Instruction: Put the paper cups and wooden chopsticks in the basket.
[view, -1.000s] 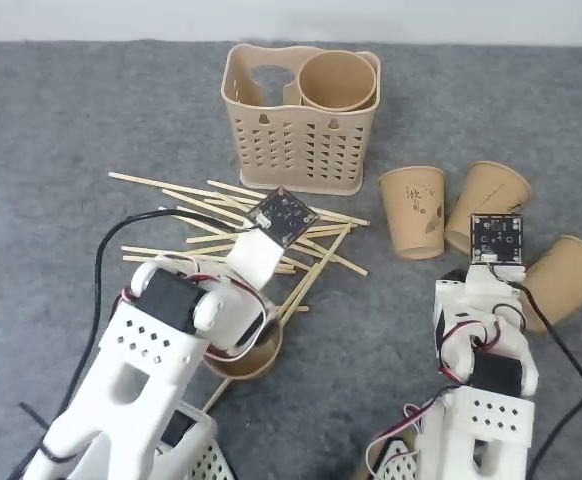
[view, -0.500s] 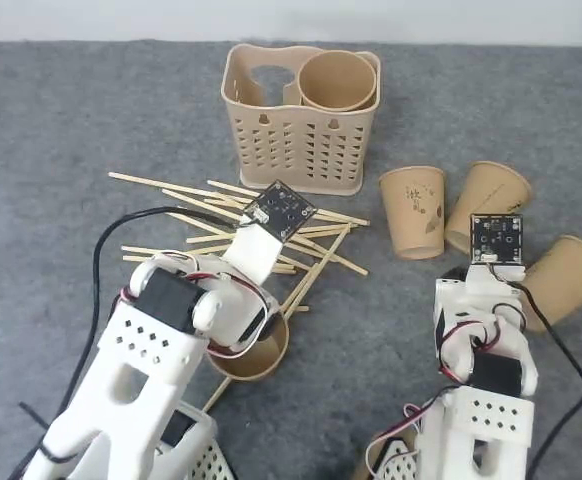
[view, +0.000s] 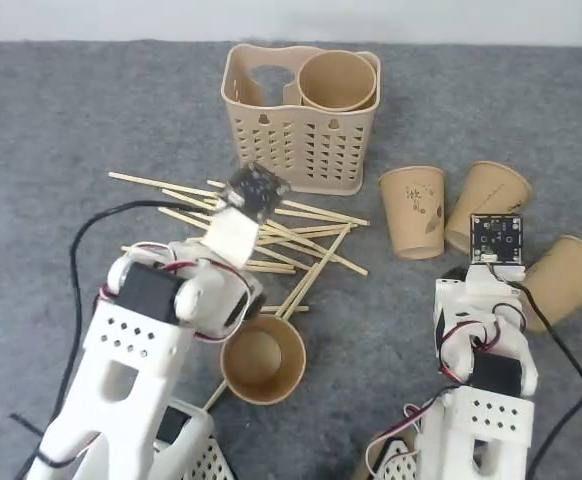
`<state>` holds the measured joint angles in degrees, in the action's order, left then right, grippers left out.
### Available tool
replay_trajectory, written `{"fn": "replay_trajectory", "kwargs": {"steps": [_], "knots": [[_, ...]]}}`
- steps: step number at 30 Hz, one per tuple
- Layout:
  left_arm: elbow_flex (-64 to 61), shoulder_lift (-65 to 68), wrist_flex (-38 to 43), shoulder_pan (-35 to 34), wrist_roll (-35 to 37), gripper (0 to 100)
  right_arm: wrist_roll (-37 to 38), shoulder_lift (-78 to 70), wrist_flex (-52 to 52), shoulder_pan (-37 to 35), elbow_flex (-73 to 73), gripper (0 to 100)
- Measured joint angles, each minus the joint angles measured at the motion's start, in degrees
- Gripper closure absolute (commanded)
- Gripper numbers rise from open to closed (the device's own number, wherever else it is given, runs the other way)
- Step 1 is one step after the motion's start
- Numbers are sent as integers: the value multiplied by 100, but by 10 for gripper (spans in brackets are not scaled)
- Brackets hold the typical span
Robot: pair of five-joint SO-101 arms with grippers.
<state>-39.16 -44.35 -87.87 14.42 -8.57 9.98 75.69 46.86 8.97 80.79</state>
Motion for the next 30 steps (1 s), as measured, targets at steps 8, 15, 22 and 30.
{"fn": "replay_trajectory", "kwargs": {"steps": [8, 15, 22, 30], "knots": [[-431, 0, 0, -316, -360, 821, 0, 0, 0, 0, 0, 986], [9, 0, 0, -747, -360, 820, 0, 0, 0, 0, 0, 986], [765, 0, -448, -1301, -440, 821, 0, 0, 0, 0, 0, 986], [870, -519, -1081, -1565, -1310, 819, 0, 0, 0, 0, 0, 986]]}}
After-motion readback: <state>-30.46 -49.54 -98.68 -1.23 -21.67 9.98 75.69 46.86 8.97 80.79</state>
